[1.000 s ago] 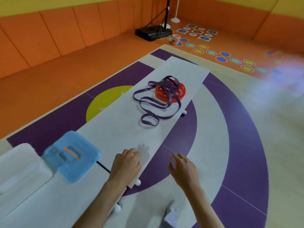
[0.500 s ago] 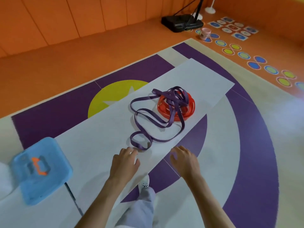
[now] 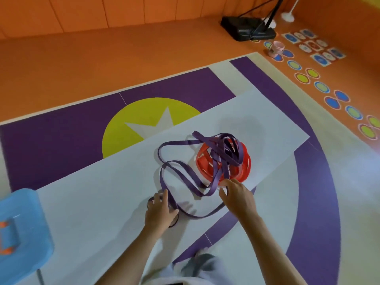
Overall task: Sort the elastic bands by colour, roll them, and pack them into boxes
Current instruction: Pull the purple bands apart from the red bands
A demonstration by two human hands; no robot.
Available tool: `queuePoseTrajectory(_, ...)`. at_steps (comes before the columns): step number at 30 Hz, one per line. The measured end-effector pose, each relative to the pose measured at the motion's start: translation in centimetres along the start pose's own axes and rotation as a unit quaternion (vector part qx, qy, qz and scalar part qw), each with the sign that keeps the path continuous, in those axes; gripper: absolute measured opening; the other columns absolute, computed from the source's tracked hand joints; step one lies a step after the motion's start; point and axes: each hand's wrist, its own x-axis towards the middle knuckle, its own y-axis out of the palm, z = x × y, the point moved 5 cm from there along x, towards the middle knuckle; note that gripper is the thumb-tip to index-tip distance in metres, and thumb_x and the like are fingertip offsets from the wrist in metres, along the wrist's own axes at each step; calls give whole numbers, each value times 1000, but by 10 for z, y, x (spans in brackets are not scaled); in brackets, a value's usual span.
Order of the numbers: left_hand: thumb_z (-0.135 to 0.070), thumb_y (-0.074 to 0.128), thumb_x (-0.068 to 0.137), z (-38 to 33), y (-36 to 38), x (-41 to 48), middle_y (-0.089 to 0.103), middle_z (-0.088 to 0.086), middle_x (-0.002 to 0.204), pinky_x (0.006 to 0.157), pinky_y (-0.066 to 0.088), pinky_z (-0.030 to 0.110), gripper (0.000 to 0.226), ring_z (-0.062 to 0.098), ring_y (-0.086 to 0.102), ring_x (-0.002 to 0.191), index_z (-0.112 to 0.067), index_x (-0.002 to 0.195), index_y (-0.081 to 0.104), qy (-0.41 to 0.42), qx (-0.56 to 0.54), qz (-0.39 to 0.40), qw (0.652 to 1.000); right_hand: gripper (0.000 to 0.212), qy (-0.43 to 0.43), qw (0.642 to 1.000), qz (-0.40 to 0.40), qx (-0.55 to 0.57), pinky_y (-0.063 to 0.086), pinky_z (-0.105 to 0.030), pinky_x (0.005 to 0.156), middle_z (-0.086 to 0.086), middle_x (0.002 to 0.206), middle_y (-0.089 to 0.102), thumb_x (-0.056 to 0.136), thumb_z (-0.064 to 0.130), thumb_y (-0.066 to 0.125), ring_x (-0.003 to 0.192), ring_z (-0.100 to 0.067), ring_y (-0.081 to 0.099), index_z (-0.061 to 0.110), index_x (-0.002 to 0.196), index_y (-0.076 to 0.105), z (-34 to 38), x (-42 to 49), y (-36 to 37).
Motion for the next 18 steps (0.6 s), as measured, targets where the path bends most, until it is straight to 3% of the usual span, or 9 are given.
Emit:
queuePoseTrajectory(5, -70, 72, 84, -17, 12, 25, 27, 6, 162, 98, 59, 50, 109, 37, 32, 144, -23, 165, 17, -75, -33, -31, 996, 17, 4, 999, 29, 30, 63, -29, 81, 6, 108, 76, 106, 31, 61, 90, -15, 74, 22, 110, 75, -27, 52, 8)
queuePoseTrajectory(8, -67, 78, 80, -24, 16, 31, 33, 3, 155, 92, 60, 51, 106, 35, 34, 141, -27, 161, 23, -127, -36, -31, 991, 14, -10, 998, 48, 32, 52, -17, 65, 9, 102, 73, 105, 29, 61, 83, -13, 68, 24, 100, 73, -48, 88, 15)
queuePoseTrajectory(10, -46, 84, 81, -26, 15, 31, 41, 5, 148, 91, 60, 53, 94, 36, 38, 139, -26, 156, 30, -171, -74, -31, 982, 15, -20, 998, 62, 27, 51, -19, 61, 9, 101, 71, 104, 25, 58, 83, -15, 67, 25, 97, 71, -61, 112, 17)
queuePoseTrajectory(13, -13, 78, 90, -38, 13, 28, 49, 8, 143, 90, 63, 45, 70, 33, 53, 132, -21, 148, 40, -184, -107, -64, 975, 16, -44, 994, 95, 44, 63, -35, 72, 6, 102, 70, 104, 22, 56, 86, -17, 69, 23, 97, 71, -77, 145, 23)
queuePoseTrajectory(18, 9, 69, 89, -81, -9, 46, 58, 5, 124, 86, 58, 32, 48, 25, 57, 118, -15, 129, 57, -177, -165, -160, 957, 13, -97, 985, 121, 78, 64, -38, 75, 5, 115, 69, 104, 24, 59, 94, -18, 70, 24, 109, 70, -96, 182, 33)
